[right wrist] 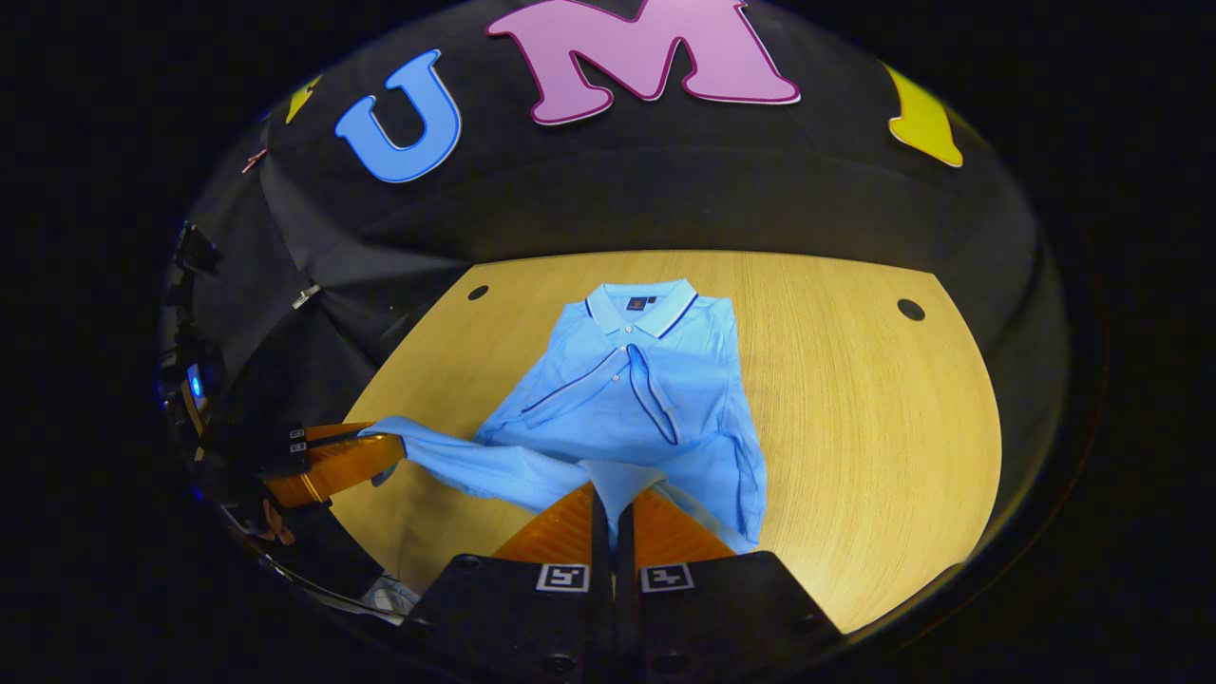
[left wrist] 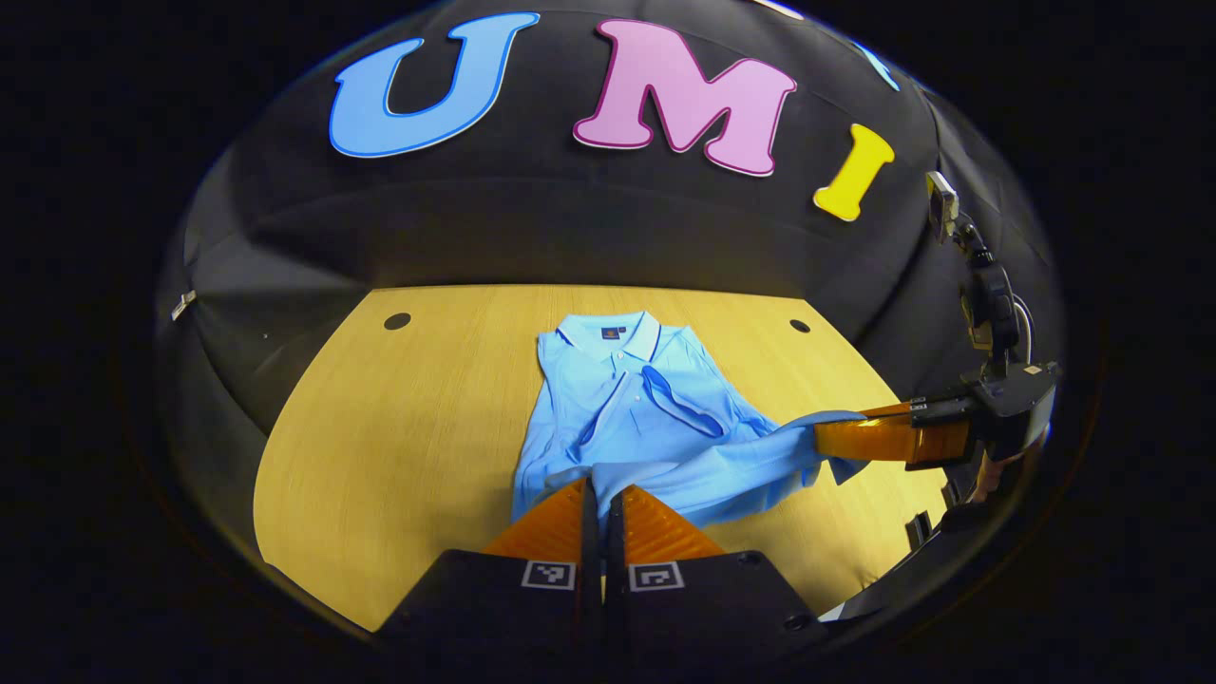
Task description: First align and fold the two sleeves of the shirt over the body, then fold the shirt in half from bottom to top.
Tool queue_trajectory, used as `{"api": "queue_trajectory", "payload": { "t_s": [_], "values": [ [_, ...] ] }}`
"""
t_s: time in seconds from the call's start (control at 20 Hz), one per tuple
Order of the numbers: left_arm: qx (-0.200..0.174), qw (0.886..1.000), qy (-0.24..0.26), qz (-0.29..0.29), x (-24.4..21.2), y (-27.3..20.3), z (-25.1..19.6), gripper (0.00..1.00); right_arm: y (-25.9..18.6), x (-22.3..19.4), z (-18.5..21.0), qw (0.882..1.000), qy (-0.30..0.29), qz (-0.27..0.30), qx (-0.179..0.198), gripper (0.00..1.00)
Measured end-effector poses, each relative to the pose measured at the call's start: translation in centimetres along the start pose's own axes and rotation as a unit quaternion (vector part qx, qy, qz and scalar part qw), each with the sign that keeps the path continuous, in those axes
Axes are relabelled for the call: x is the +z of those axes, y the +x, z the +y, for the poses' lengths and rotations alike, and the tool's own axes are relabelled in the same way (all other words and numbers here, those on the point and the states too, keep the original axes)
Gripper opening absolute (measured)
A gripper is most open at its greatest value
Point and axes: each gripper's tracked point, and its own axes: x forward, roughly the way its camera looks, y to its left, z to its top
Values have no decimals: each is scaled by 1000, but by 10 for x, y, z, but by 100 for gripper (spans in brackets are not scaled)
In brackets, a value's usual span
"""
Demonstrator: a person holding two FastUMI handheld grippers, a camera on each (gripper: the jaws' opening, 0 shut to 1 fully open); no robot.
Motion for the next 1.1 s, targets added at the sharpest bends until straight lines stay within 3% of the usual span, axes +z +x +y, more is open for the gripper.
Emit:
{"api": "queue_trajectory", "payload": {
  "t_s": [0.15,0.2,0.25,0.6,0.8,1.1],
  "values": [
    [5,1000,-1,-8,31,21,6,6,21,28,-6,1000,-7,-6,11,5],
    [8,1000,0,-14,43,30,9,11,30,36,-8,1000,-7,-9,15,5],
    [8,1000,1,-19,55,41,11,6,39,45,-11,1000,-8,-11,15,5],
    [18,998,48,-49,125,118,26,6,103,105,-36,999,-8,-38,19,5],
    [20,996,57,-62,149,162,29,6,137,136,-62,998,10,-60,5,5],
    [27,995,65,-68,151,230,42,6,191,151,-93,997,42,-67,-8,5]
  ]
}}
